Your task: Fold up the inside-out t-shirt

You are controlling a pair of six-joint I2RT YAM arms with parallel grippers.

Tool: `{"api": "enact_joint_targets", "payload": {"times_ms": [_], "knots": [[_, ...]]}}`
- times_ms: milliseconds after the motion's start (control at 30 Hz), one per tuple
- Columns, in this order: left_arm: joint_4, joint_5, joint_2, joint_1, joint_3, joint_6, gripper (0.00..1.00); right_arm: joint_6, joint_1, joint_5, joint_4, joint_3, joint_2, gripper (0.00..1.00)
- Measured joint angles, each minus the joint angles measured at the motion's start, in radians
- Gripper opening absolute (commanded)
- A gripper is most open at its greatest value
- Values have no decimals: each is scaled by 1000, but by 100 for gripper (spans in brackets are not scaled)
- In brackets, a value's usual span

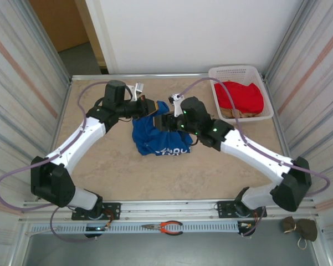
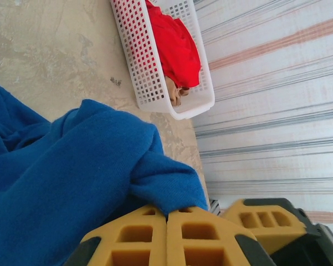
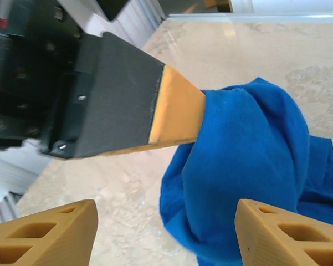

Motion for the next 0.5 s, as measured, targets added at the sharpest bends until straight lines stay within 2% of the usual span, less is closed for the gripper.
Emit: {"api": "enact_joint_targets", "payload": {"times_ms": [67, 100, 133, 267, 400, 467, 500], "knots": [[-2, -1, 1, -1, 8, 0, 0, -3, 3, 39, -6, 32, 63, 63], [-5, -2, 1, -1, 10, -1, 0, -4, 3, 60, -11, 43, 88, 59], [-6, -2, 1, -3, 11, -1, 0, -6, 2, 87, -14, 55, 120, 51], [-8, -9, 1, -3, 11, -5, 0, -3, -4, 163, -24, 67, 197, 0], [-16, -19, 1, -2, 11, -5, 0, 0, -46, 124, -13, 48, 178, 0], [-19, -19, 3, 3, 12, -3, 0, -2, -83, 46, 7, 10, 138, 0], [-24, -18, 8, 7, 14, 4, 4, -2, -105, -6, 24, -14, 112, 0]]}}
